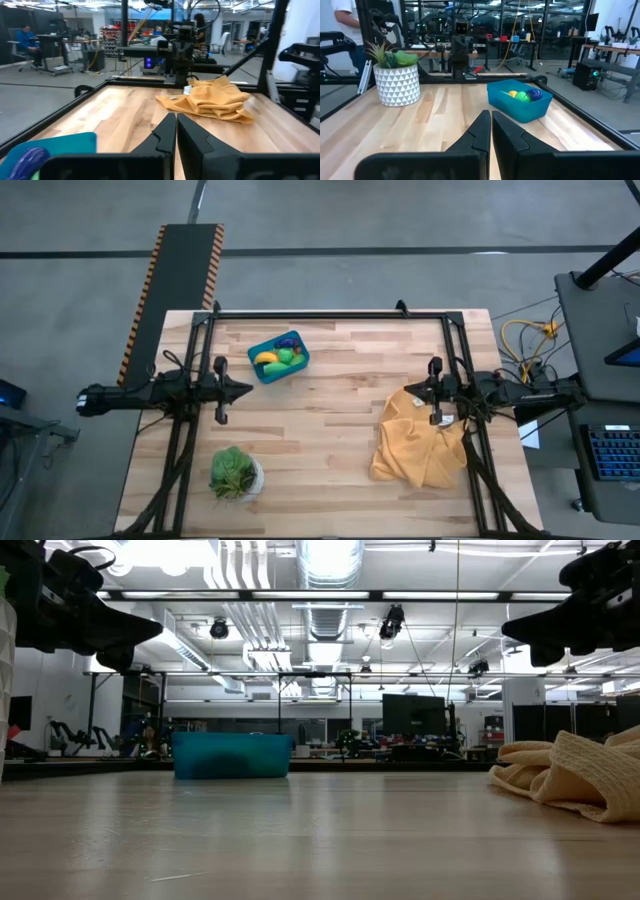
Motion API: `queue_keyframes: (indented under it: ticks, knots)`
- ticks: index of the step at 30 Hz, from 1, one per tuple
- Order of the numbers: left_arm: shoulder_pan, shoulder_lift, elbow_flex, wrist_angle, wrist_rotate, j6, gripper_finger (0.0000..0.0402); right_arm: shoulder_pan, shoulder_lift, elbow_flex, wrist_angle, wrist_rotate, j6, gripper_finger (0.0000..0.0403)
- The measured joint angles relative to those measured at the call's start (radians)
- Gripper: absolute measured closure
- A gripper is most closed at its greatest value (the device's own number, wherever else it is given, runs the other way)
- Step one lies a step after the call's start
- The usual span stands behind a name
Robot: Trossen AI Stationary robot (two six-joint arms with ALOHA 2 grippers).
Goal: Pick and placing Produce into tupperware
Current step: Return to Home Position
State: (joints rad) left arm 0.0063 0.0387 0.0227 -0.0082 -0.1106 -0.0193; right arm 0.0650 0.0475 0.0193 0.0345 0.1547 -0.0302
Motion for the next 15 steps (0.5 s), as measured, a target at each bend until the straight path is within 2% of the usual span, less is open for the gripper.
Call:
queue_keyframes:
  ticks: [3,15]
  knots:
    - [0.0,0.001,-0.001,-0.002,0.031,0.0,0.0401,0.0,0.001,0.0,-0.001,-0.004,0.018,0.0394]
    - [0.0,0.002,-0.001,0.001,0.028,0.007,0.0401,0.0,0.009,0.0,-0.031,-0.049,0.032,0.0394]
